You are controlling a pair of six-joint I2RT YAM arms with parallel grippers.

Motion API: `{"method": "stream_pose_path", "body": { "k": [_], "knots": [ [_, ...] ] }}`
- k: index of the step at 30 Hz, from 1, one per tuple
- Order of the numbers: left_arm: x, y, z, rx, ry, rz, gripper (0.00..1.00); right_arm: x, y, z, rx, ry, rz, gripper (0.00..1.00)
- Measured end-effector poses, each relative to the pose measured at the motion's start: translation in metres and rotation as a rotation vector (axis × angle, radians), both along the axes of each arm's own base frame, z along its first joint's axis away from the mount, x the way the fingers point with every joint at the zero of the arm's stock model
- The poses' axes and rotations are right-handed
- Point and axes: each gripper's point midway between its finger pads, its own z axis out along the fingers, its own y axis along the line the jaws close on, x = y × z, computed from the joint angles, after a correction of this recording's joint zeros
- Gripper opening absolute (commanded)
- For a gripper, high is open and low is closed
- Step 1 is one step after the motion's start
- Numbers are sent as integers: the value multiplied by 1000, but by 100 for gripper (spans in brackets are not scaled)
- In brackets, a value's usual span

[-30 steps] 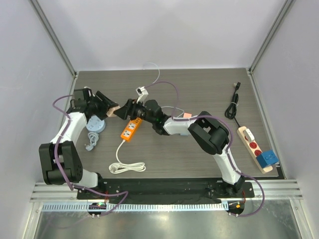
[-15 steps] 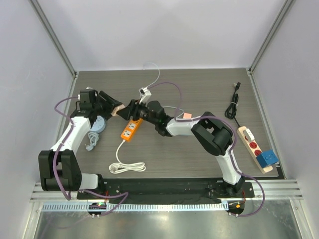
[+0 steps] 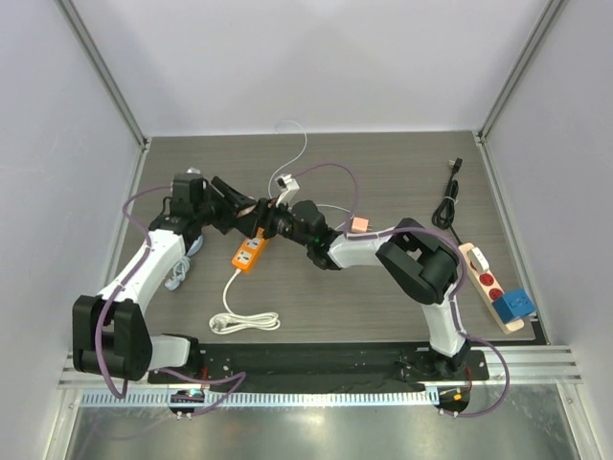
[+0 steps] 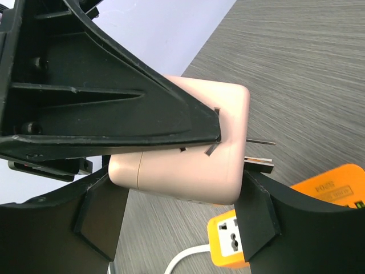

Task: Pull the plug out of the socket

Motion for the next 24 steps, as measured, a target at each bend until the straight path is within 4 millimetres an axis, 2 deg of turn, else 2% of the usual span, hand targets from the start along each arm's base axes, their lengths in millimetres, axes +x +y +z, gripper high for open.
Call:
{"method": "stream_pose_path", "body": {
  "k": [7, 10, 13, 14, 15, 17, 20, 22, 24],
  "knots": [
    [-7, -14, -4, -9, 10, -30, 0, -4, -16, -6, -15, 7, -47, 69],
    [-9, -19, -4, -8, 9, -42, 0, -5, -21, -5, -24, 3, -65, 61],
    [-10, -23, -3, -12, 4, -53, 3, -6, -25, -4, -30, -13, -74, 24],
    [-10, -25, -3, -12, 2, -56, 16, -7, -27, -4, -30, -19, -75, 4],
    [-10, -26, -3, -12, 0, -60, 24, -7, -28, -4, -30, -23, -77, 1],
    [-10, -27, -2, -7, -6, -67, 45, -6, -29, -3, -33, -31, -82, 1],
    [-10, -26, 0, -1, -18, -73, 60, -4, -30, -1, -37, -43, -95, 1],
    [-12, -27, 2, 8, -30, -82, 76, -3, -35, 0, -53, -63, -115, 1],
    [-14, -26, 5, 26, -30, -93, 80, -2, -38, -3, -82, -74, -130, 1]
  ]
}}
